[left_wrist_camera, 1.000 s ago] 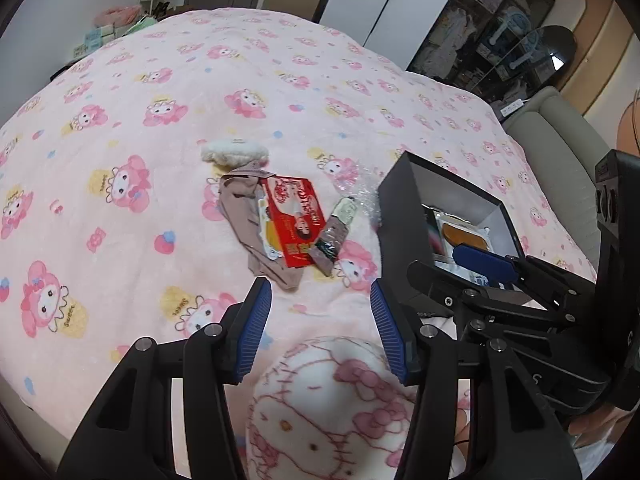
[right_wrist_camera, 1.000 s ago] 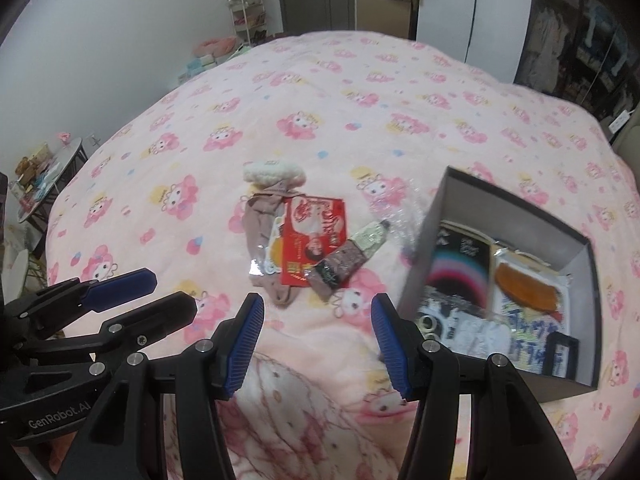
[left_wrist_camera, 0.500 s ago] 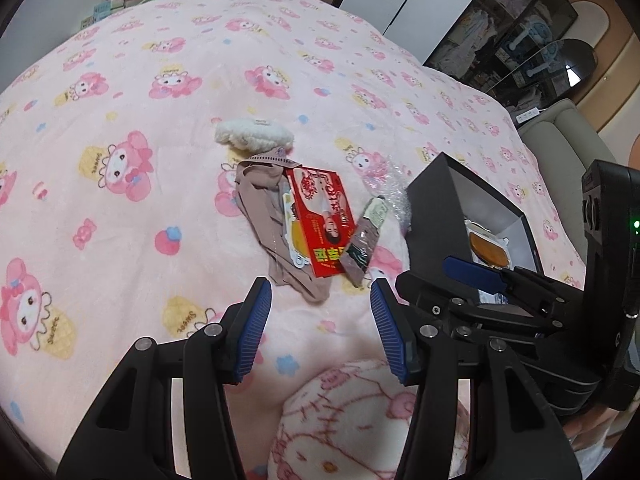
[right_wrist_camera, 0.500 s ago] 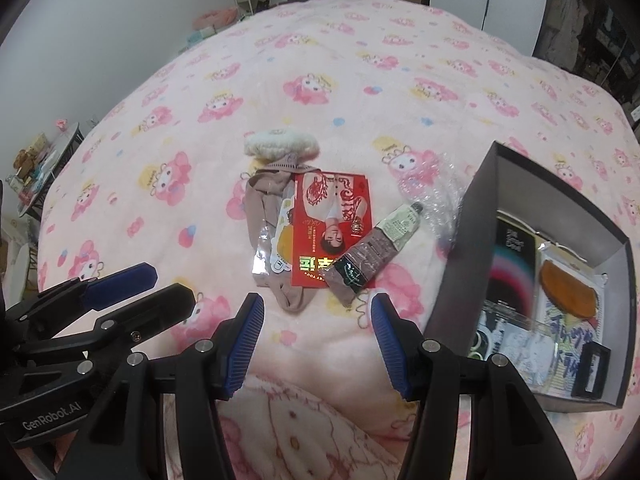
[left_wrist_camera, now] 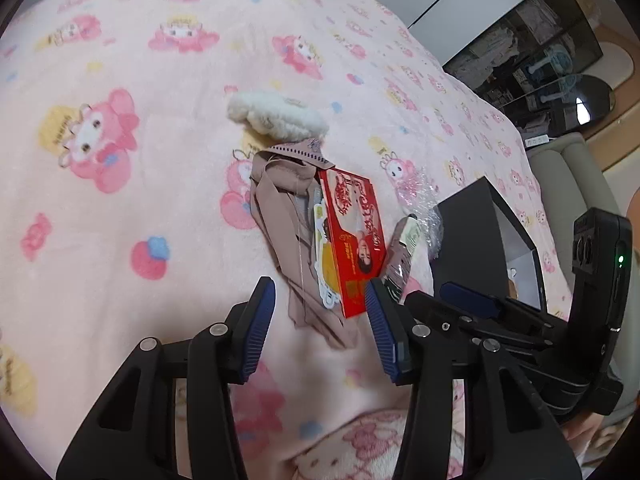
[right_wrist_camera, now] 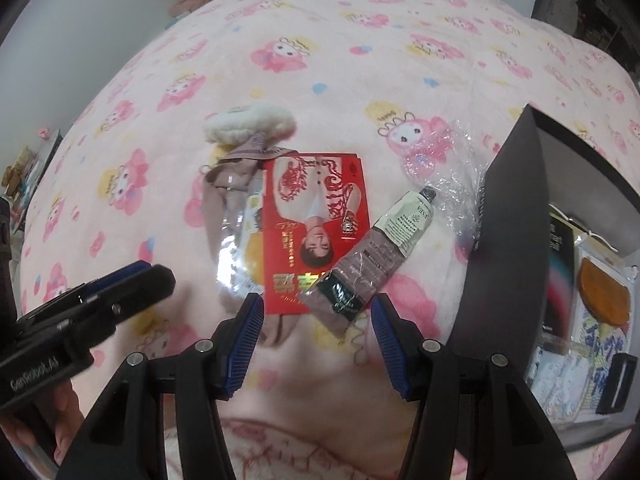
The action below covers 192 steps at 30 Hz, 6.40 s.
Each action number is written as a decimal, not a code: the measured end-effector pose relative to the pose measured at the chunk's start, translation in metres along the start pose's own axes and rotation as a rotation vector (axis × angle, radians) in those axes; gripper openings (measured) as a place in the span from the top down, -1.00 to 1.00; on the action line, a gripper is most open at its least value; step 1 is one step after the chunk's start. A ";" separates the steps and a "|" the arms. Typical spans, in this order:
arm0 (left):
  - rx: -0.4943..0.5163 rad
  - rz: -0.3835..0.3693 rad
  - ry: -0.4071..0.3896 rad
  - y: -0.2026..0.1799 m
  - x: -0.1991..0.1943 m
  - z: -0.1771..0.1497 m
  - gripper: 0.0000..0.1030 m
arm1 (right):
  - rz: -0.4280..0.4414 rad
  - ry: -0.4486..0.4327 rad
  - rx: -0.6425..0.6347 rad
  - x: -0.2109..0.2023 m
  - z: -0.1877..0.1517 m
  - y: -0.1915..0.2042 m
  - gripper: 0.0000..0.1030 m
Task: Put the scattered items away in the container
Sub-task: 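Withdraw the left gripper from the box toward the scattered items, then grasp the packaged anime-girl card with the left gripper, then carry the packaged card with the left gripper into the black box, then release the packaged card in the box and open the left gripper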
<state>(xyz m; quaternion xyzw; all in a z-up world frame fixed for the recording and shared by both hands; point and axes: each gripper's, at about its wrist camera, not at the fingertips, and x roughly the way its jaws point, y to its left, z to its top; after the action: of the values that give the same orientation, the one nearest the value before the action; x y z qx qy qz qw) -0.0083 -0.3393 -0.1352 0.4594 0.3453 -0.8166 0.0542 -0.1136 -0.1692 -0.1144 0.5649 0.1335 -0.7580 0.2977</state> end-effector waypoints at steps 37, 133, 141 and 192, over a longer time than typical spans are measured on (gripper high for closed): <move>-0.009 -0.080 0.053 0.020 0.027 -0.004 0.67 | 0.021 0.073 -0.007 0.032 0.001 0.018 -0.01; 0.465 0.014 0.081 -0.292 0.080 -0.021 0.81 | 0.163 -0.147 0.177 -0.143 -0.047 -0.247 0.68; 0.522 0.160 0.152 -0.309 0.153 -0.033 0.75 | 0.225 -0.065 0.286 -0.084 -0.048 -0.308 0.68; 0.495 0.439 0.250 -0.320 0.195 -0.028 -0.05 | 0.063 -0.142 0.327 -0.105 -0.037 -0.341 0.02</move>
<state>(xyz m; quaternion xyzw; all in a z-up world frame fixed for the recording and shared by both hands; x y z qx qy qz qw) -0.2294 -0.0355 -0.1337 0.6184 0.0341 -0.7818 0.0729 -0.2711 0.1505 -0.0740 0.5547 -0.0307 -0.7978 0.2341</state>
